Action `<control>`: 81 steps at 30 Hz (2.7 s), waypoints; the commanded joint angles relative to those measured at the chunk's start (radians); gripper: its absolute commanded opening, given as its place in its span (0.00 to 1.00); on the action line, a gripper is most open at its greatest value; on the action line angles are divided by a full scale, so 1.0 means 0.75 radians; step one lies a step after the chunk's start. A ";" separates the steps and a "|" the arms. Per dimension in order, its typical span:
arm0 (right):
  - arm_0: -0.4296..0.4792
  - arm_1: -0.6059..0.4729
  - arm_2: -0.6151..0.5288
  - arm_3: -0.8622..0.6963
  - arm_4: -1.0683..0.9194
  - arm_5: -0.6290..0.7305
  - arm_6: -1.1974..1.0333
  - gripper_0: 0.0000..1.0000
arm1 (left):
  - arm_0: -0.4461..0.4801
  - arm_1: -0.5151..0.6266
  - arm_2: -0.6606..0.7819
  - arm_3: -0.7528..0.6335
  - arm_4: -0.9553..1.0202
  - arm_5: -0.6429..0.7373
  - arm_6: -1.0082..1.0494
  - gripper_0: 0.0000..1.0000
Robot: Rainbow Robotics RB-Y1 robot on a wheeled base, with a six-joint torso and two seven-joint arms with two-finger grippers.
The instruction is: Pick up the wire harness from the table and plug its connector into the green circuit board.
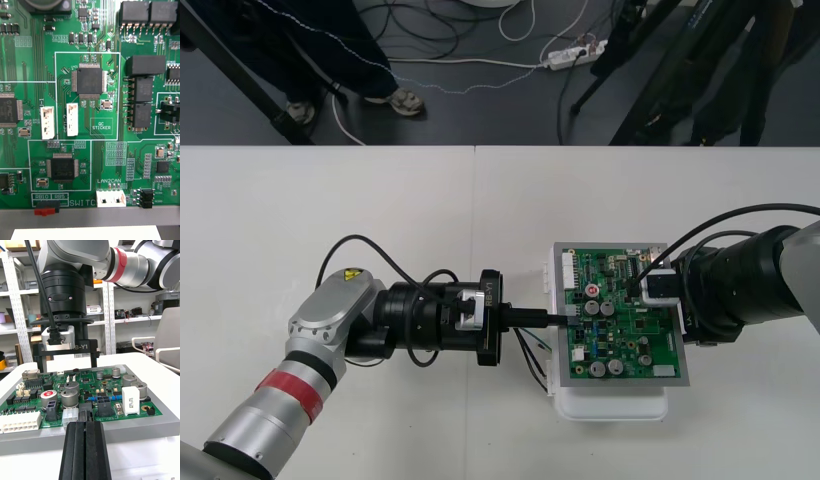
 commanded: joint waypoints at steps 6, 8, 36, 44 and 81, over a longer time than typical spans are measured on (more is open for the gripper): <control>0.008 -0.007 0.031 -0.022 -0.006 -0.004 0.024 1.00 | -0.066 -0.023 -0.053 -0.019 0.013 0.072 -0.084 0.00; 0.008 -0.007 0.031 -0.022 -0.004 -0.004 0.024 1.00 | -0.066 -0.014 -0.053 -0.019 0.013 0.076 -0.082 0.00; 0.010 -0.007 0.031 -0.022 -0.008 -0.004 0.026 1.00 | -0.066 -0.008 -0.065 -0.056 0.019 0.076 -0.135 0.00; 0.008 -0.007 0.031 -0.022 -0.010 -0.004 0.032 1.00 | -0.066 -0.008 -0.069 -0.095 0.021 0.076 -0.174 0.00; 0.010 0.009 0.031 -0.022 -0.006 -0.004 0.036 1.00 | -0.028 0.041 -0.083 -0.125 0.027 0.078 -0.282 0.00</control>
